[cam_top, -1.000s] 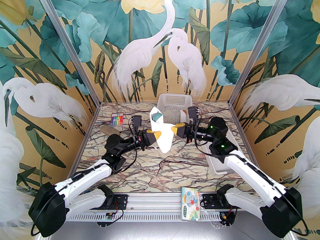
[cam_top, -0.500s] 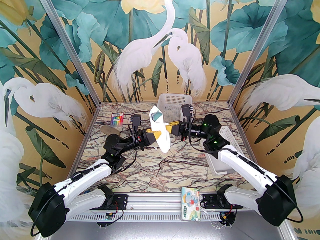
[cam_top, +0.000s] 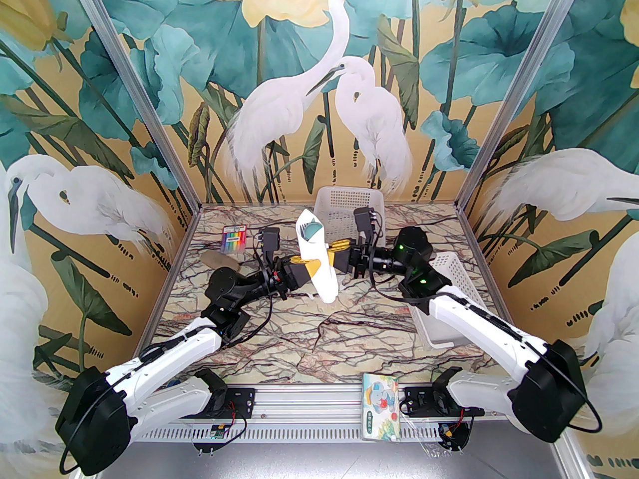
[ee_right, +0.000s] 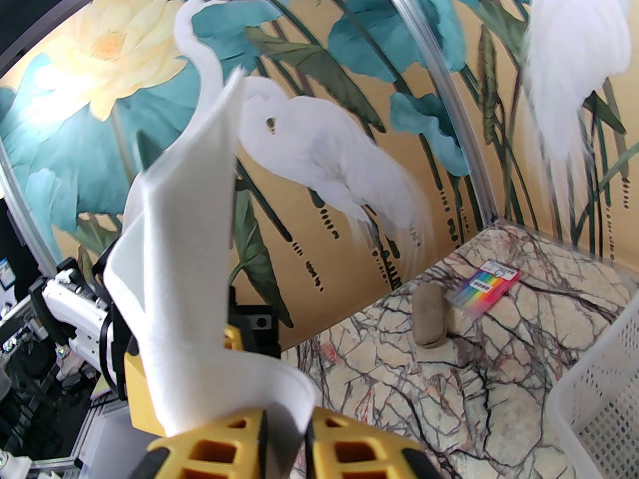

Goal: Place the utensils on the paper napkin and roll it up

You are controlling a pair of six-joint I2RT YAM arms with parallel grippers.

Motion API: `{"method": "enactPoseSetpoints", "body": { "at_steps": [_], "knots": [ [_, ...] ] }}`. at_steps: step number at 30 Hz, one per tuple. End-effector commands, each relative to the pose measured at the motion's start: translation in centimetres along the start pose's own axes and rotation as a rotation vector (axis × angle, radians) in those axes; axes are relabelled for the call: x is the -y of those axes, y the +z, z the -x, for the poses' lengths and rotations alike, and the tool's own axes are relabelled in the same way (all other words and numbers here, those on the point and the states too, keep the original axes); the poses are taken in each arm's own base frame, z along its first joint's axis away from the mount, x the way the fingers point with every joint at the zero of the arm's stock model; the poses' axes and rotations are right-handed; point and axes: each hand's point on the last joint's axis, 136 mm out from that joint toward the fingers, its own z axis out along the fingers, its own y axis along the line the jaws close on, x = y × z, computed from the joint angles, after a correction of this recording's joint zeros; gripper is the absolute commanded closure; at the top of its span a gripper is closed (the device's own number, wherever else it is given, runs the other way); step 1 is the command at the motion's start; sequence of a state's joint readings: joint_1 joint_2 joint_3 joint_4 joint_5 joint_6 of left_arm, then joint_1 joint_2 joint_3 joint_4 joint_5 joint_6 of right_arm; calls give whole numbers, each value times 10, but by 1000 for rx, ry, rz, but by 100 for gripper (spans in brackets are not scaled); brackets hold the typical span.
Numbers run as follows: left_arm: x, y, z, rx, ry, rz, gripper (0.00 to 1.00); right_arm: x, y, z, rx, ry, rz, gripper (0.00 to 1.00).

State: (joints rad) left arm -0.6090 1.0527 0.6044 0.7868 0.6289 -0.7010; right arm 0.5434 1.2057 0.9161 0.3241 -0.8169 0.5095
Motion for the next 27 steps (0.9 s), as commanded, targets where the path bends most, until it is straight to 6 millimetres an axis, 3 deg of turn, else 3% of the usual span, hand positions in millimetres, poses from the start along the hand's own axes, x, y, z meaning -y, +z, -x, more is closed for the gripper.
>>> {"method": "enactPoseSetpoints", "body": {
  "at_steps": [1, 5, 9, 14, 17, 22, 27],
  "knots": [
    [-6, -2, 7, 30, 18, 58, 100, 2, -23, 3, 11, -7, -81, 54],
    [-19, -5, 5, 39, 9, 127, 100, 3, -45, -9, -5, 13, -137, 34],
    [-22, -5, 10, 57, 16, 147, 100, -10, -51, -27, -39, 53, -91, 20],
    [-19, -2, 13, 57, 13, 135, 100, -22, -38, -54, -96, 91, -20, 19],
    [-20, -1, 13, 55, 6, 131, 100, -23, -30, -61, -111, 98, -11, 19],
    [-18, 0, 14, 56, 1, 126, 100, -22, -19, -66, -127, 113, 9, 34],
    [-18, 0, 15, 61, -2, 127, 100, -16, -16, -74, -151, 126, -10, 69]
  ]
}}
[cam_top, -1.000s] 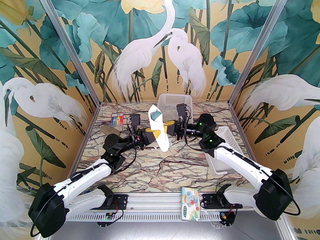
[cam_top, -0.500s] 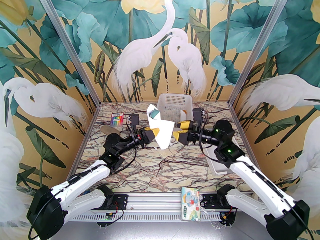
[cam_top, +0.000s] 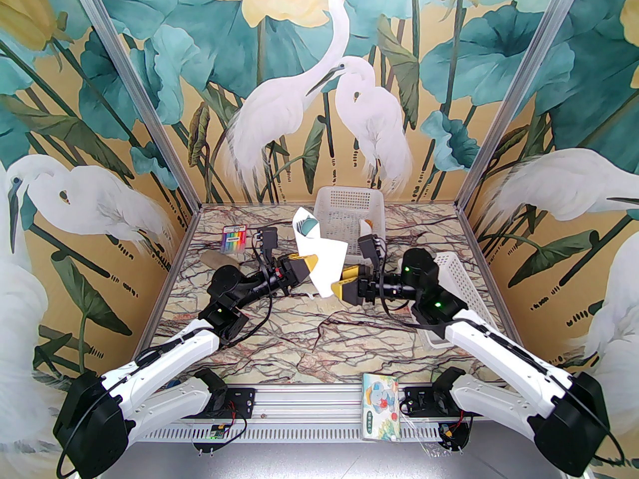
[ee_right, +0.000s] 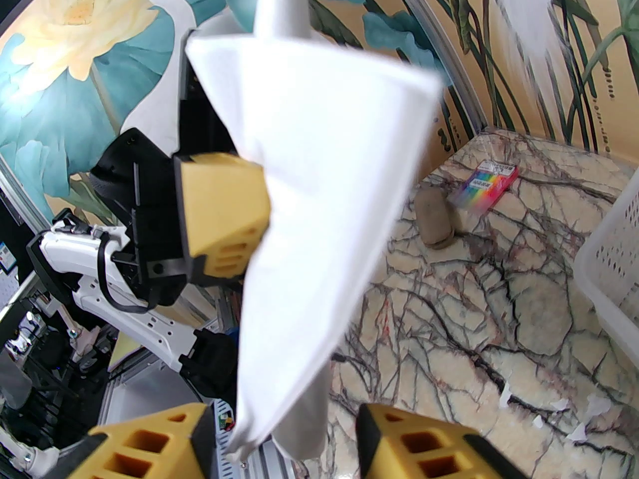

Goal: Place the utensils on the paper napkin and roll it up

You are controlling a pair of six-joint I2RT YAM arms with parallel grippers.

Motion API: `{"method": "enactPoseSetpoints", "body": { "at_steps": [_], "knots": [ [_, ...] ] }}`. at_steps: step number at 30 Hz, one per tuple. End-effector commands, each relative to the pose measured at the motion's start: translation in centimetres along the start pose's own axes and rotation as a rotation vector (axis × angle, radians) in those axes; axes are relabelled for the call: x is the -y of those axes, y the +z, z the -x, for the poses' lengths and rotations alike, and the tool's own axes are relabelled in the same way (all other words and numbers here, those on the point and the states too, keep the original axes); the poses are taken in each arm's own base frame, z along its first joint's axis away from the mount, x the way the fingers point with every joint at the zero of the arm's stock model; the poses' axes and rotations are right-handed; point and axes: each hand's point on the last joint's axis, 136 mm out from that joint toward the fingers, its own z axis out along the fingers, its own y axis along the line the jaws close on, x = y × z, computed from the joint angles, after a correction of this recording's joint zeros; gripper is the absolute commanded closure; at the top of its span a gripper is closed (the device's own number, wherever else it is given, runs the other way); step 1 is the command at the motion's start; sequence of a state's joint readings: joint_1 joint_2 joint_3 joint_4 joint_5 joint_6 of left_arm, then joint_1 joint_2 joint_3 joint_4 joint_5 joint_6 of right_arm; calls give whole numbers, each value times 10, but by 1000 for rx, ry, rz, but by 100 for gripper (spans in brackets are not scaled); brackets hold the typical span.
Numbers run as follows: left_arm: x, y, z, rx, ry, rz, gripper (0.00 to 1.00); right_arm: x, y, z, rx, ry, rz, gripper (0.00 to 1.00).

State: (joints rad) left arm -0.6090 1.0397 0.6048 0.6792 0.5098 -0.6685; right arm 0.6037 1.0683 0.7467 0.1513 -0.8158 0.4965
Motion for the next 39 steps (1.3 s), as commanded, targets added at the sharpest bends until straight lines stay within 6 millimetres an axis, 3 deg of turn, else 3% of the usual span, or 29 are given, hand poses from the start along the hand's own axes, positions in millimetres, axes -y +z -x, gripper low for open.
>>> {"method": "enactPoseSetpoints", "body": {
  "at_steps": [1, 3, 6, 11, 17, 21, 24, 30, 35, 39],
  "knots": [
    [9, 2, 15, 36, 13, -11, 100, -1, 0, 0, 2, -7, -7, 75],
    [9, 2, 15, 36, 11, -11, 100, 2, -1, -3, -2, -11, -22, 87],
    [10, 3, 17, 39, 3, -12, 100, 5, -2, -10, -14, -6, -32, 96],
    [20, 5, 20, 42, -13, -67, 100, 8, -2, -21, -19, -9, -2, 98],
    [38, 8, 20, 15, -20, -175, 100, 2, -3, -17, -13, -38, 77, 97],
    [38, 10, 17, 2, -24, -184, 100, 13, -8, -12, -3, -47, 36, 86],
    [25, 10, 13, -1, -20, -121, 100, 19, -16, -7, 6, -53, -6, 69],
    [6, 5, 10, 8, -1, -8, 100, -4, -33, 7, 42, -123, -4, 30],
    [11, 4, 11, 17, 9, -34, 100, -25, -44, 44, 166, -181, 3, 11],
    [19, 3, 13, 21, 16, -68, 100, -23, -47, 83, 288, -183, -51, 8]
  ]
}}
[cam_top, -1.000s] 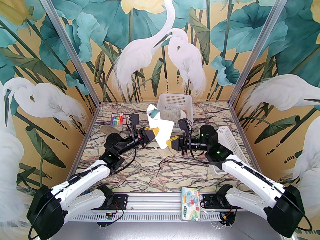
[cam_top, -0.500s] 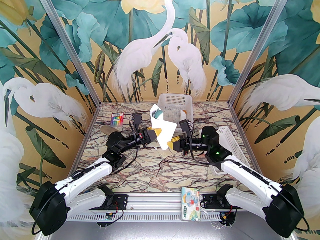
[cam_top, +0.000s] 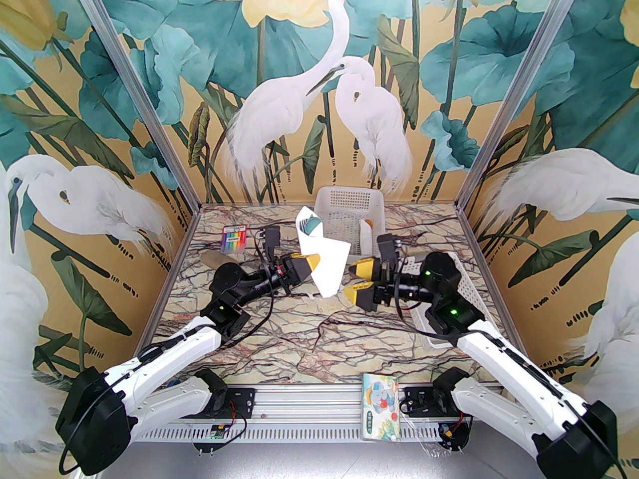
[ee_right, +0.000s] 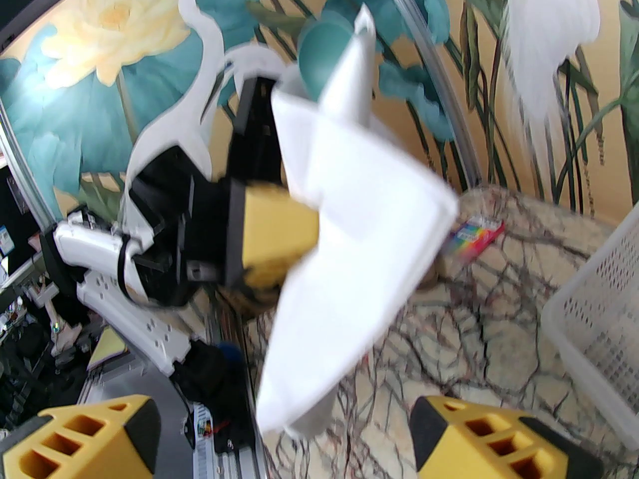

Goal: Place the utensils on the paper napkin and roll it up

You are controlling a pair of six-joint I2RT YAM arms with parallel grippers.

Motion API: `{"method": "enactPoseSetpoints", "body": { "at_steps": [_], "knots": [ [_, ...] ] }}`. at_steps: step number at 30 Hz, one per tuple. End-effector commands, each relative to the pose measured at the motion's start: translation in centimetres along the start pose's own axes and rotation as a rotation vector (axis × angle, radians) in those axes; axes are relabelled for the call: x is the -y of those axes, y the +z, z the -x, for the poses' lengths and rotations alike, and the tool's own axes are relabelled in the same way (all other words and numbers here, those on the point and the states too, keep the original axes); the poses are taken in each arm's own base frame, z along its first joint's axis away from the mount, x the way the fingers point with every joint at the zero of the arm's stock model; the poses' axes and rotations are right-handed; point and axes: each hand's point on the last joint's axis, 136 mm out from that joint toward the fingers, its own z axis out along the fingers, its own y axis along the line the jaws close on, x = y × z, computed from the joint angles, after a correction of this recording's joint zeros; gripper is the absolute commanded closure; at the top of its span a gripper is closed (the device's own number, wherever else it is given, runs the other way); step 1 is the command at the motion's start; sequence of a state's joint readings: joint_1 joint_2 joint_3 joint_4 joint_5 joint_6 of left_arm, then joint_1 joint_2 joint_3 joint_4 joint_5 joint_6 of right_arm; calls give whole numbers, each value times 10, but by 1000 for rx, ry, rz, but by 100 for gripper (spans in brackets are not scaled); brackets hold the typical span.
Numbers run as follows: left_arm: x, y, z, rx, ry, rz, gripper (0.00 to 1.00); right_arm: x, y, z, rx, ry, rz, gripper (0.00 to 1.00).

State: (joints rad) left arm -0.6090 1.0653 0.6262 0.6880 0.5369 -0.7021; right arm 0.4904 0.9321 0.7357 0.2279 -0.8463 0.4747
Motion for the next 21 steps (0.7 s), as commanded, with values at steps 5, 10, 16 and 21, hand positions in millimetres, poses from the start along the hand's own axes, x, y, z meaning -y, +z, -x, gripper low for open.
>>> {"method": "enactPoseSetpoints", "body": {
  "at_steps": [5, 10, 16, 21],
  "knots": [
    [25, -4, 16, 42, 53, -70, 100, 11, 10, 71, 204, 3, -55, 14],
    [32, -6, 22, 55, 63, -84, 100, 14, 17, 78, 222, 19, -28, 38],
    [43, -6, 27, 52, 75, -116, 100, 15, 20, 82, 229, 20, -12, 92],
    [56, -6, 33, 65, 89, -164, 100, 16, 21, 82, 229, 11, -1, 100]
  ]
}}
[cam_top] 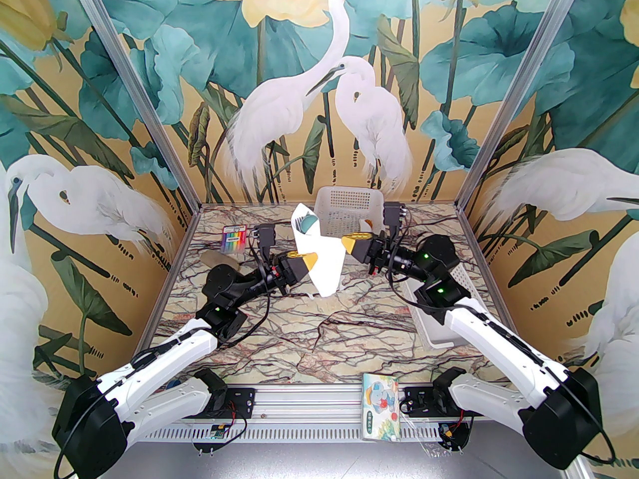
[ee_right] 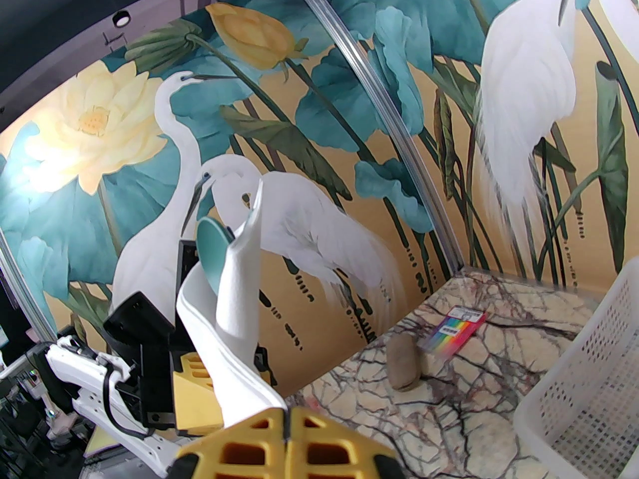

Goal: Place the utensils on the paper napkin and roll it up

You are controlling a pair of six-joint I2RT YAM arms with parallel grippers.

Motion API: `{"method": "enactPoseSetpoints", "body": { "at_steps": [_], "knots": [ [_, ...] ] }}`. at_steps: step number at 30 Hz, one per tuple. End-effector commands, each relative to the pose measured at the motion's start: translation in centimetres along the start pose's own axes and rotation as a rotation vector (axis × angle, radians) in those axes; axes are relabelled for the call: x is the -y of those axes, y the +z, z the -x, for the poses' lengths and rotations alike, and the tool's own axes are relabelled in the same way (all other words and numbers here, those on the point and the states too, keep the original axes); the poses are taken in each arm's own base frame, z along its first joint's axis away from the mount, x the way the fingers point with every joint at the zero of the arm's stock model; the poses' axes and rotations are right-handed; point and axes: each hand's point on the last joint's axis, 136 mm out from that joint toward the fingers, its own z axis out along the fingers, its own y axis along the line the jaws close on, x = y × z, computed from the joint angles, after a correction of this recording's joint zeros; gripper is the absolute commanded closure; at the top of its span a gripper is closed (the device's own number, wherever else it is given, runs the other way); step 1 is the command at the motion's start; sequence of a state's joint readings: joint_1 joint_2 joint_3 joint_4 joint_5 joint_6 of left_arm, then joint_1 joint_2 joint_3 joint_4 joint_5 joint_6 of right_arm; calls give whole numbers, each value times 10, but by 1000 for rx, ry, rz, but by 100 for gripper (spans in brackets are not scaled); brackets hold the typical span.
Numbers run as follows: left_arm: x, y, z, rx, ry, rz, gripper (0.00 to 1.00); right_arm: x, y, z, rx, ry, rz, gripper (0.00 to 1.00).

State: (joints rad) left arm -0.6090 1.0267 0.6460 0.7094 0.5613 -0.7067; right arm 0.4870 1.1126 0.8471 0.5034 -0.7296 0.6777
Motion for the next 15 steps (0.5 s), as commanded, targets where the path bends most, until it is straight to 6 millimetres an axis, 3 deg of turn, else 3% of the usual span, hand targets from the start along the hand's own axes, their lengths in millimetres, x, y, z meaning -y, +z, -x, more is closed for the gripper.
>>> {"method": "enactPoseSetpoints", "body": {
  "at_steps": [1, 15],
  "knots": [
    [34, 0, 21, 35, 56, -112, 100, -8, 2, 17, 42, -42, 40, 100],
    [61, 1, 35, 61, 109, -223, 100, -15, 31, 20, 40, -71, 152, 100]
  ]
}}
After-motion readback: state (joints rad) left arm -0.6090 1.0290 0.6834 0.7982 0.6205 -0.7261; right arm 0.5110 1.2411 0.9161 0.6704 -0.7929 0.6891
